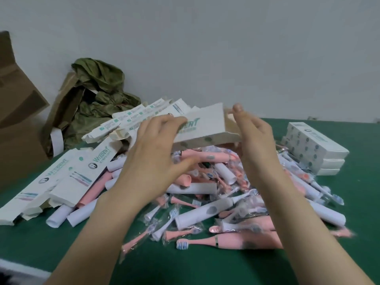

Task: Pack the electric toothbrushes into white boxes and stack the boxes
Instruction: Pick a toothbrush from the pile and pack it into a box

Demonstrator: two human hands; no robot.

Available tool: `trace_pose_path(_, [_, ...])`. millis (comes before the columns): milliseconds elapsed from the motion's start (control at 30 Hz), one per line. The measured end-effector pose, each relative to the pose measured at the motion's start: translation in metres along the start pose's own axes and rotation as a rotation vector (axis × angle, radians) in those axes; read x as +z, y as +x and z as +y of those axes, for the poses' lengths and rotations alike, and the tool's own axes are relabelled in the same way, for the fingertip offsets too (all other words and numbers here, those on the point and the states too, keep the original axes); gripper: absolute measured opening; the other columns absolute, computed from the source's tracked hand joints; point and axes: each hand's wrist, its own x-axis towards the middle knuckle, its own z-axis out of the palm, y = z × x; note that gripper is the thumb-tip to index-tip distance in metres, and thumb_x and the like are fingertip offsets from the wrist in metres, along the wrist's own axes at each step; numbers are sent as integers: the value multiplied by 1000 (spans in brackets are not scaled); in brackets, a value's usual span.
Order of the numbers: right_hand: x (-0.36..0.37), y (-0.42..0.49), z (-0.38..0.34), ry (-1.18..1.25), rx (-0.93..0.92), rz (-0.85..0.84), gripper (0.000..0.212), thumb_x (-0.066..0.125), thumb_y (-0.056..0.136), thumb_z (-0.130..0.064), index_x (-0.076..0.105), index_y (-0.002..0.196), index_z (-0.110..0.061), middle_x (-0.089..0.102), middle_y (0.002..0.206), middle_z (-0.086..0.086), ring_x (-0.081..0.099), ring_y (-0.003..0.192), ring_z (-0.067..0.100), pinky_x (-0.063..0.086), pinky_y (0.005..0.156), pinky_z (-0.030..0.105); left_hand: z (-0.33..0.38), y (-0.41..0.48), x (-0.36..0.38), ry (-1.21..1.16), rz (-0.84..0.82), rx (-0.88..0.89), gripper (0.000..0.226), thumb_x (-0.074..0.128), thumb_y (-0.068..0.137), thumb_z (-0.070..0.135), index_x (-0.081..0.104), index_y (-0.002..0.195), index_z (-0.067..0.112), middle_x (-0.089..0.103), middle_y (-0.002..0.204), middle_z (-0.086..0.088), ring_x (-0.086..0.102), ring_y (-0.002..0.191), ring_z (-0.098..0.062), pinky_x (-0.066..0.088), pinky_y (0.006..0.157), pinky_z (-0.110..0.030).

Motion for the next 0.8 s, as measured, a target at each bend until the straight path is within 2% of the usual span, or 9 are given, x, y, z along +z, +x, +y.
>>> trace_pose_path(100, [1,3,-6,111,82,-88,36,43,101,-23,71,82,-8,70,72,2,66,67,13,58,68,31,-4,2,2,-91,46,-41,60,61,71,55,45,120,25,36,115,11,30,101,4,27,78,-11])
trace_pose_path(200, [4,6,-11,44,59,-133,34,43,100,-18,68,91,3,68,79,11,63,71,18,57,65,33,2,7,-2,-256,68,59,42,65,79,39,38,110,31,43,120,4,37,101,6,26,83,1])
trace_pose_path(333, [9,14,-27,51,35,-235,33,46,99,-18,67,80,-2,65,72,8,63,65,17,53,56,24,8,17,-12,-249,41,259,50,50,83,33,35,130,40,41,132,-4,39,121,-10,31,97,-17])
trace_pose_path(433, [10,23,-40,48,30,-290,31,47,99,-20,64,82,0,61,75,12,62,62,21,54,56,25,8,25,-18,-268,-1,282,43,51,85,33,42,126,43,36,120,9,35,112,7,28,90,-4])
trace_pose_path(500, [11,28,-45,57,43,-307,34,46,100,-23,63,82,0,64,69,10,63,60,21,56,55,26,10,28,-21,-299,27,253,34,52,81,33,49,113,43,41,113,10,40,105,6,32,85,-2])
trace_pose_path(567, [15,32,-46,107,104,-368,36,43,101,-29,62,87,-2,67,60,3,67,58,17,55,51,24,12,30,-23,-399,86,152,23,54,77,32,49,97,42,50,107,5,49,98,-5,42,85,-15])
trace_pose_path(633, [19,37,-41,132,181,-424,43,37,102,-37,63,91,-3,71,68,6,70,64,20,54,49,25,10,30,-22,-495,128,21,14,50,78,30,49,91,37,54,99,2,52,93,-14,46,80,-33])
trace_pose_path(700, [18,43,-27,8,201,-376,43,36,102,-36,64,88,-6,72,73,9,70,69,20,56,53,28,6,30,-16,-526,176,-79,9,41,81,28,47,82,33,50,92,2,48,89,-13,40,72,-31])
trace_pose_path(800, [4,48,12,-559,47,-266,17,52,95,-16,66,95,-7,72,90,6,65,77,16,57,74,29,4,26,-3,-630,277,-242,26,30,92,36,47,76,23,49,87,0,47,79,-10,35,66,-30])
